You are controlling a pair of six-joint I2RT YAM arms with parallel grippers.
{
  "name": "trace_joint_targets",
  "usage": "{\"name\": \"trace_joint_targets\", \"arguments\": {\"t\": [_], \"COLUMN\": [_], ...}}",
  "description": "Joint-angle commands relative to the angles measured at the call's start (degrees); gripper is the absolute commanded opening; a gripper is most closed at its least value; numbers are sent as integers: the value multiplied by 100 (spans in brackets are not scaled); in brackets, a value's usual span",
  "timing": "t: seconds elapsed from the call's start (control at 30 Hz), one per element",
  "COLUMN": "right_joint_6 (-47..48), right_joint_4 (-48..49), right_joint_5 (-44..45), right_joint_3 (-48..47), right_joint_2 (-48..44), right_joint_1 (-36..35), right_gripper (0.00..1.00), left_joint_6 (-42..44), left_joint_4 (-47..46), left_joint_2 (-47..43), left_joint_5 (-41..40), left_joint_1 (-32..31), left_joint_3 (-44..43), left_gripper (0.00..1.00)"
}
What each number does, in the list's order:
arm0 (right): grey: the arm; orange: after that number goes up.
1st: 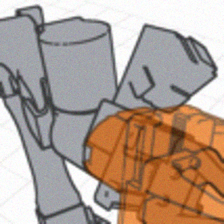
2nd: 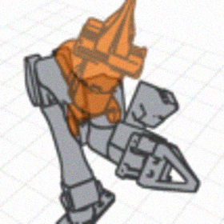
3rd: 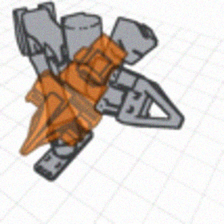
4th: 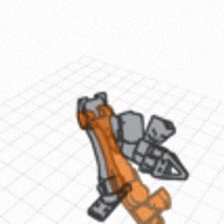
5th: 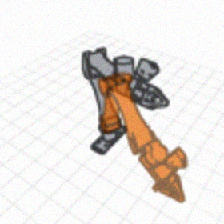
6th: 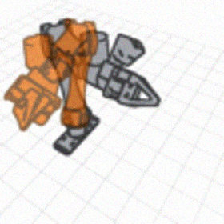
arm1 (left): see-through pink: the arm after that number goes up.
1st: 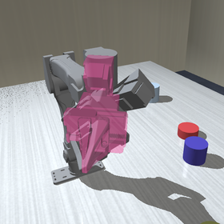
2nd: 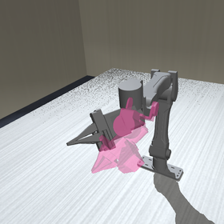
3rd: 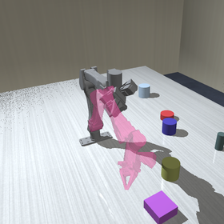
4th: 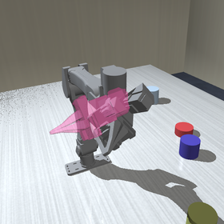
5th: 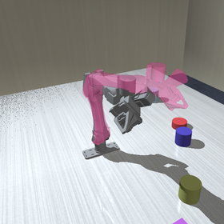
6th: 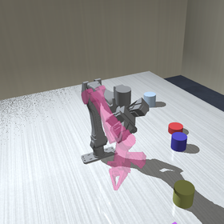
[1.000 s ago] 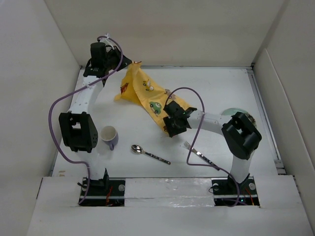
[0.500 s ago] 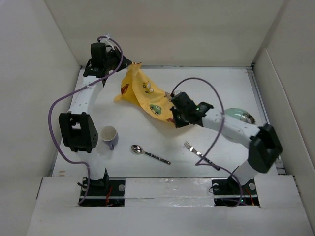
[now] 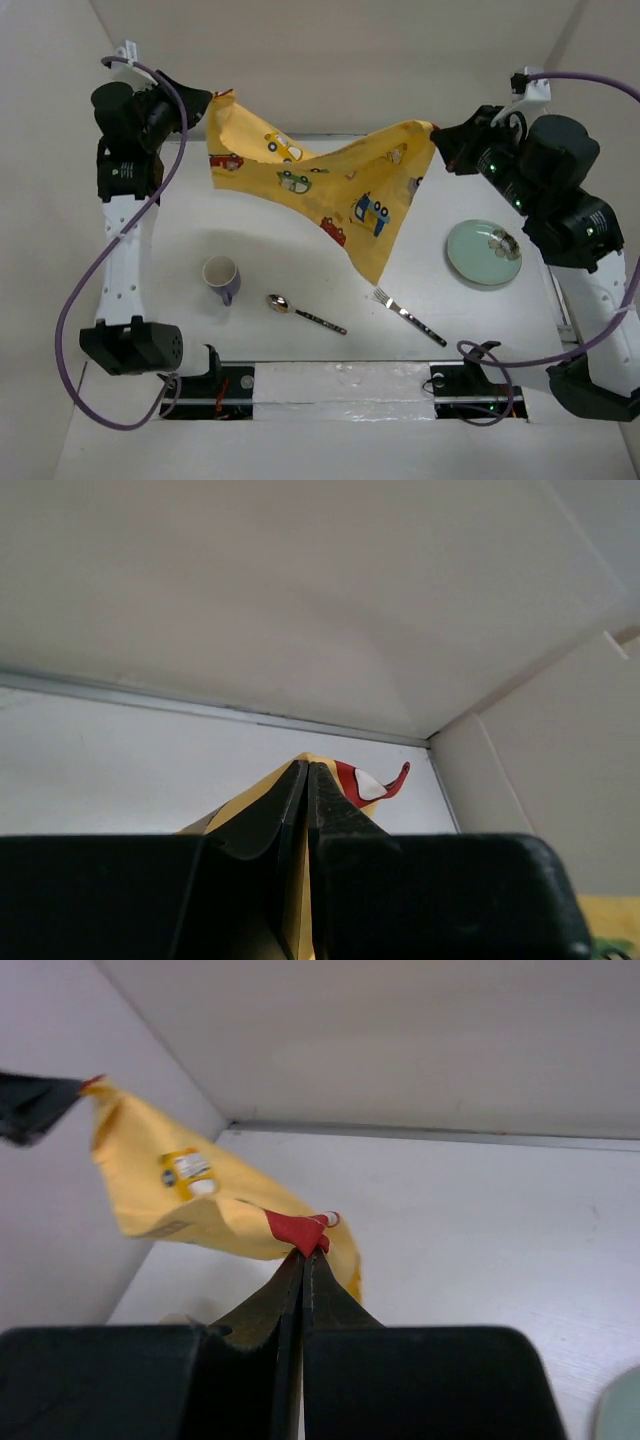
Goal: Set the dinner table for one person
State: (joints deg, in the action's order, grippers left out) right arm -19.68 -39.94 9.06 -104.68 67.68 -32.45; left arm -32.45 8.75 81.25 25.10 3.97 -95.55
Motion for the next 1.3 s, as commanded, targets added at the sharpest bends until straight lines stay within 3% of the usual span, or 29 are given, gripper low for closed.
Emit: {"name": "trace_joint_targets", "arguments": {"t": [0.0,0.2,0.3,0.37,0.5,0.6,0.63,0.67,0.7,0.73,0.77,0.83,0.9,0.93,0.97,1.03,1.07,1.1,1.13,1.17,1.23,1.27], "right_joint_6": [0,-756,-897,-967,-1090,-1265,-1336,-1363,-1380,-1415,-1424,-1390,-1128,-1030,-1029,-1002,-1037,-1116,-1152,-1187,-1335,-1397], "right_joint_4": [-120,944,1251,1375,1226,1024,937,788,752,690,681,690,628,706,707,1215,1417,1698,1779,1823,1859,1824], "right_joint_5": [-770,-2344,-2417,-2383,-2182,-2111,-2084,-2049,-2022,-2005,-1979,-1891,-1838,-1768,-1767,-1793,-1828,-1838,-1855,-1855,-1715,-1671], "right_joint_3": [79,870,888,740,-513,-1175,-1638,-1852,-2037,-2308,-2380,-2373,-1597,-1216,-1212,311,830,1845,2281,2677,3668,3927], "right_joint_2": [535,1729,2564,3047,4705,5524,5711,5834,5957,6063,6073,5985,5374,5126,5124,4239,3923,3363,3122,2893,2271,2084], "right_joint_1": [825,2127,2268,2348,2480,2585,2585,2585,2585,2585,2585,2585,2638,2638,2638,2638,2569,2516,2515,2463,2375,2314], "right_gripper": [0,0,0,0,0,0,6,14,22,40,50,71,76,65,64,26,0,0,0,0,0,1], "left_joint_6": [-244,-736,-746,-772,-711,-710,-710,-667,-632,-614,-562,-447,59,289,292,684,783,906,985,1064,1222,1415], "left_joint_4": [-137,-655,-761,-823,-630,-542,-341,-252,-173,-120,-128,-50,308,346,346,276,276,241,241,293,538,775], "left_joint_2": [-180,135,792,1276,2830,3456,3598,3704,3818,3802,3793,3591,3242,2952,2949,2441,2274,2002,1904,1825,1710,1692], "left_joint_5": [231,469,285,232,-5,-207,-234,-382,-427,-453,-506,-629,-1084,-1217,-1314,-1516,-1674,-1597,-1596,-1561,-1736,-1946], "left_joint_1": [-54,-54,-54,-54,-185,-238,-239,-239,-178,-177,-90,-10,-10,-80,-80,-246,-386,-527,-529,-737,-1045,-1221], "left_joint_3": [220,1441,1548,1338,355,-392,-812,-990,-1166,-1342,-1370,-1379,-1161,-707,-702,136,403,927,1159,1335,1547,1670], "left_gripper": [0,0,0,0,0,0,5,22,31,40,55,65,70,67,67,51,33,20,20,12,11,15]}}
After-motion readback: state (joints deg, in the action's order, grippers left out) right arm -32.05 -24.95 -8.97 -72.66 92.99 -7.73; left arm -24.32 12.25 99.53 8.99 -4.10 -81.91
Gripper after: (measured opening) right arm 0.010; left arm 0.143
